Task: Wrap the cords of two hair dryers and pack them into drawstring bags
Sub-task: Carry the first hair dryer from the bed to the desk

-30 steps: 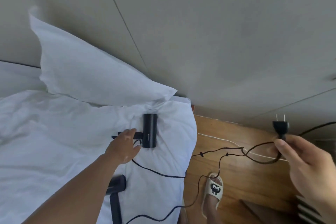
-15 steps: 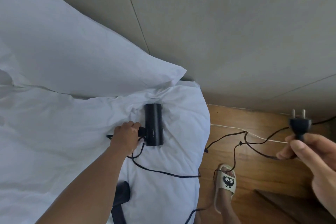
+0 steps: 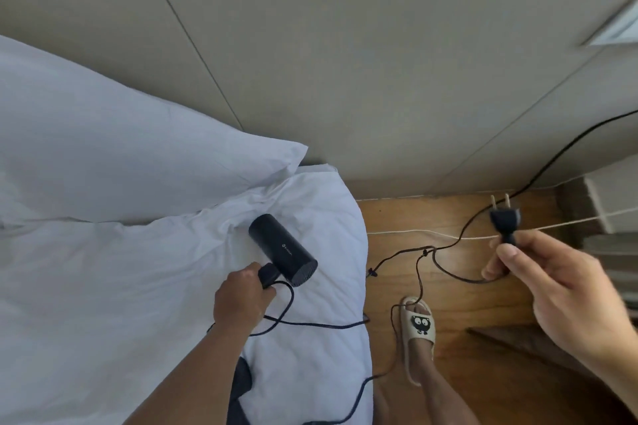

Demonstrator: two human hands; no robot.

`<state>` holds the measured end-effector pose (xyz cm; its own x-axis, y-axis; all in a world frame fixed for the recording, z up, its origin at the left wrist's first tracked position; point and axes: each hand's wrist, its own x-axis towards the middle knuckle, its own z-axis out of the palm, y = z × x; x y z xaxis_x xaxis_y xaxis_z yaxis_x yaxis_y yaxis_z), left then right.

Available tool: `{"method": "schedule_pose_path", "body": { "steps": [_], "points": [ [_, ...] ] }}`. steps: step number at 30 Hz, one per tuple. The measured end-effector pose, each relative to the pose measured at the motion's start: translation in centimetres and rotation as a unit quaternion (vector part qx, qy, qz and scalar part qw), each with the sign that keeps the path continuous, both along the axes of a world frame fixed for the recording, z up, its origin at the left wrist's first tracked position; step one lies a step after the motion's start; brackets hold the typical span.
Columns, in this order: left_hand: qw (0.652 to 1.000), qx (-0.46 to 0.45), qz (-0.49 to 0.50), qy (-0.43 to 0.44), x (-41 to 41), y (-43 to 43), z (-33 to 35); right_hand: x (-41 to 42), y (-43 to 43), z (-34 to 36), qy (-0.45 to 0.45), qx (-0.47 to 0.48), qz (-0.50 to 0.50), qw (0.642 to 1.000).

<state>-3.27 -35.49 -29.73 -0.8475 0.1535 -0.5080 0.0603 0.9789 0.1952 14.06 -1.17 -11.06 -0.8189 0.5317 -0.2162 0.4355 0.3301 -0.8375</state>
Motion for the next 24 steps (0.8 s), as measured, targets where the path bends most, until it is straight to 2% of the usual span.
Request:
{"method": "schedule_pose_path", "body": {
  "steps": [7,15,20,24],
  "points": [
    [0.990,0.097,-0.087,0.054,4.4,8.1,10.6,5.5,-0.8,5.6,-0.026,0.018,-0.022,0.999],
    [0.958,0.202,-0.190,0.075,10.2,15.8,21.0,12.7,-0.6,11.7,0.008,0.053,-0.089,0.995],
    [0.937,0.228,-0.256,0.072,14.1,18.6,27.1,17.6,0.1,15.4,0.028,0.067,-0.137,0.988],
    [0.921,0.205,-0.321,0.087,17.3,21.2,32.6,22.3,0.7,19.2,0.063,0.089,-0.181,0.977]
  ]
}}
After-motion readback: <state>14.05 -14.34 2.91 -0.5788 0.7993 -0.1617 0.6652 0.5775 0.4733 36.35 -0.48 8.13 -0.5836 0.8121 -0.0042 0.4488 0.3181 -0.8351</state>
